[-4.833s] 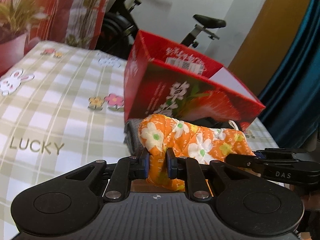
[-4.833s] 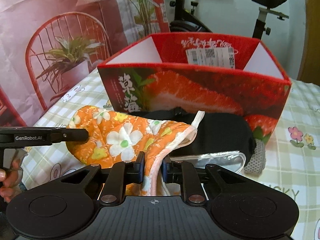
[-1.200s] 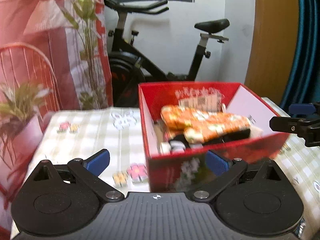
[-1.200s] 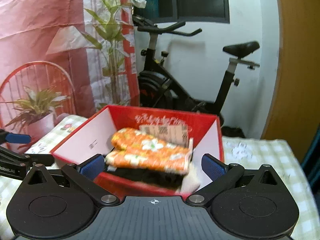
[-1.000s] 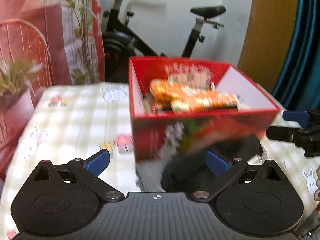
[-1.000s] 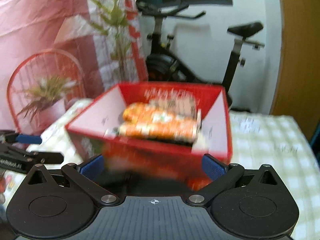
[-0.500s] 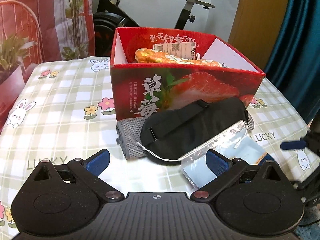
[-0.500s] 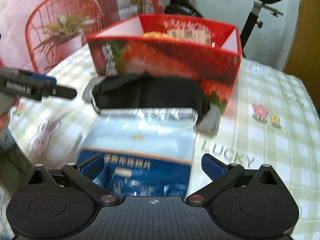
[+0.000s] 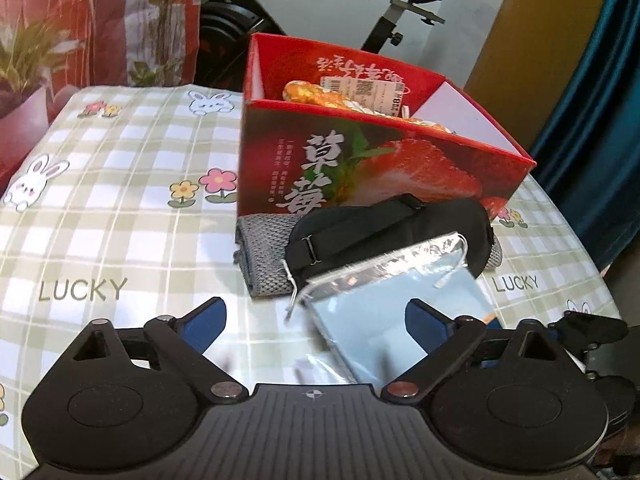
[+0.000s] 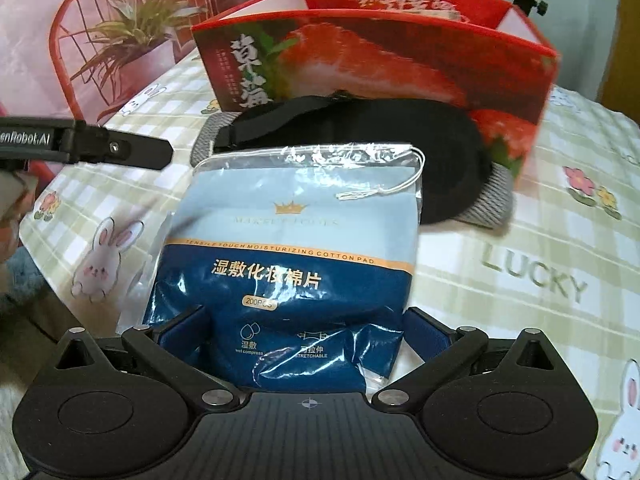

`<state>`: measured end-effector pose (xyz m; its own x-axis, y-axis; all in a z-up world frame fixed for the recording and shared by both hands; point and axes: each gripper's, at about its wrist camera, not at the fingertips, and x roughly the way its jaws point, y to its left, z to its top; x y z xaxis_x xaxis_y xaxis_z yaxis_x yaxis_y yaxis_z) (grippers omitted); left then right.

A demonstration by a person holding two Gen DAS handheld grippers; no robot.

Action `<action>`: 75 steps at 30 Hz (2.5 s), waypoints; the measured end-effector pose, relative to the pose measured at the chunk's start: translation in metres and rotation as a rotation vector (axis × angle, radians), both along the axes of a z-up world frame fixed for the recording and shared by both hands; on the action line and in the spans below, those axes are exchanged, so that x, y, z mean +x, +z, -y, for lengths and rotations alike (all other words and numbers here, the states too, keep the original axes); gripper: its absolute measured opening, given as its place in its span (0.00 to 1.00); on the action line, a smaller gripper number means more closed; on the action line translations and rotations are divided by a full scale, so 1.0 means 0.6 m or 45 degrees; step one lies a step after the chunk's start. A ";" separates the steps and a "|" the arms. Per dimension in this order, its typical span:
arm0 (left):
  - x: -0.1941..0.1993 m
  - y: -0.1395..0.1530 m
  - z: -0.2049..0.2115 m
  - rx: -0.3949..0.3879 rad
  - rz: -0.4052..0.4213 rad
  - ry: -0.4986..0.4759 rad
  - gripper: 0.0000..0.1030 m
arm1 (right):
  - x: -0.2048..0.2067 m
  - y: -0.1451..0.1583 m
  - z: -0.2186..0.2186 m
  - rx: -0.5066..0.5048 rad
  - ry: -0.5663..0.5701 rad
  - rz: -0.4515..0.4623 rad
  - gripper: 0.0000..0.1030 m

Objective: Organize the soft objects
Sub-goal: 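Move both grippers down to the blue cotton-pad bag beside the box, then close both grippers on the blue cotton-pad bag, then lift the blue cotton-pad bag and carry it over the red box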

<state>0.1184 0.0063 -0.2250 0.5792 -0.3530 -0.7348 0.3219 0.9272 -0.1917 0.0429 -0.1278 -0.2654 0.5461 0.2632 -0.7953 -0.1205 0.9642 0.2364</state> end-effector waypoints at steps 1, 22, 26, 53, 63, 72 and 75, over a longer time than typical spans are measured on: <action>0.001 -0.002 -0.004 -0.011 -0.007 0.006 0.92 | 0.009 0.001 -0.007 0.008 -0.004 -0.010 0.99; -0.003 -0.056 -0.043 -0.193 -0.184 0.029 0.55 | 0.059 -0.016 -0.083 0.105 -0.050 0.130 0.99; -0.001 -0.068 -0.052 -0.257 -0.207 0.039 0.55 | 0.031 -0.023 -0.077 0.099 -0.066 0.228 0.98; -0.017 -0.073 -0.041 -0.276 -0.089 -0.075 0.48 | 0.004 -0.040 -0.054 0.249 -0.069 0.361 0.75; -0.030 -0.032 -0.042 -0.271 0.035 -0.127 0.49 | -0.022 0.006 -0.066 0.119 -0.022 0.532 0.71; -0.027 0.038 -0.020 -0.247 0.198 -0.218 0.50 | -0.016 0.071 -0.045 0.063 -0.015 0.649 0.71; -0.017 0.058 -0.011 -0.263 0.228 -0.235 0.50 | -0.009 0.096 -0.034 0.048 -0.014 0.681 0.71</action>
<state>0.1080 0.0129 -0.1903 0.6050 -0.5949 -0.5292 0.5265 0.7975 -0.2946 0.0377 -0.1074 -0.2081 0.8754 0.2779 -0.3955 -0.2232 0.9581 0.1794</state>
